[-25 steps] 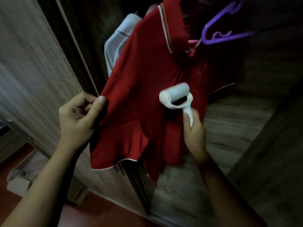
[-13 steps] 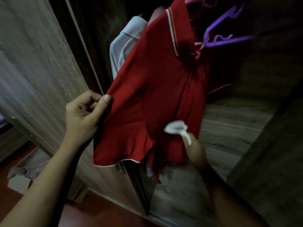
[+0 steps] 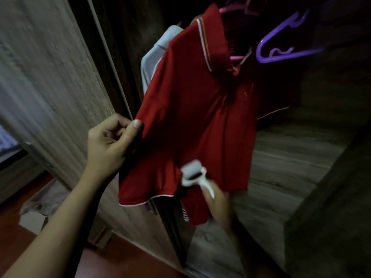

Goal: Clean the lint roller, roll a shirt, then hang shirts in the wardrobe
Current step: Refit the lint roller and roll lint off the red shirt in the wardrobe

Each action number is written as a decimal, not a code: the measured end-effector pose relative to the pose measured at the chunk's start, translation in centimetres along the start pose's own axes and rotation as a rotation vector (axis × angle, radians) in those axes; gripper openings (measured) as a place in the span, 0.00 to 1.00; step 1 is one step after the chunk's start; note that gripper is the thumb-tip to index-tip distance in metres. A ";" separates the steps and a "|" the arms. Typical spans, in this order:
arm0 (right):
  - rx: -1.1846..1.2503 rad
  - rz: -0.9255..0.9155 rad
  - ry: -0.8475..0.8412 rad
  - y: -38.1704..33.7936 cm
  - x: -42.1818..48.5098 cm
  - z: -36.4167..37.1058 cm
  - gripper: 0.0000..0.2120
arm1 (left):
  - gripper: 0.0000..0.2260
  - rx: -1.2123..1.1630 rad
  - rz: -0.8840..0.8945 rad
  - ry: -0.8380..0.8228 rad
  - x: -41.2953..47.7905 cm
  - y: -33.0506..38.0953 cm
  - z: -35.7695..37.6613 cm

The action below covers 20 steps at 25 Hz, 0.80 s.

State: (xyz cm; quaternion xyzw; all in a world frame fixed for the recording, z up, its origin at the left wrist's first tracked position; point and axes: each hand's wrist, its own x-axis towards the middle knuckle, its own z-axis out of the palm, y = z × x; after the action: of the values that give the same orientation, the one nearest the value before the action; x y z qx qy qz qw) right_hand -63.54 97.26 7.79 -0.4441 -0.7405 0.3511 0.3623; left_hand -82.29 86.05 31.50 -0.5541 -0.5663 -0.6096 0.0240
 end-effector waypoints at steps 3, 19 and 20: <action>-0.032 0.013 -0.049 1.2 -2.1 1.0 0.18 | 0.11 -0.002 -0.013 0.017 0.0 -0.2 0.0; 0.370 -0.242 0.227 -16.2 2.1 -13.5 0.08 | 0.08 0.026 -0.094 0.075 -2.3 0.0 1.4; 0.374 -0.216 0.224 -15.4 1.5 -13.5 0.09 | 0.07 0.023 -0.097 0.064 -3.0 0.0 1.8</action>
State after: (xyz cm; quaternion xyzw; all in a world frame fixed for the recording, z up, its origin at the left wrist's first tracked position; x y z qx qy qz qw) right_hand -58.80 95.75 27.74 -0.3237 -0.6607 0.3900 0.5537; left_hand -79.98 85.55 28.89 -0.5059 -0.5983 -0.6210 0.0191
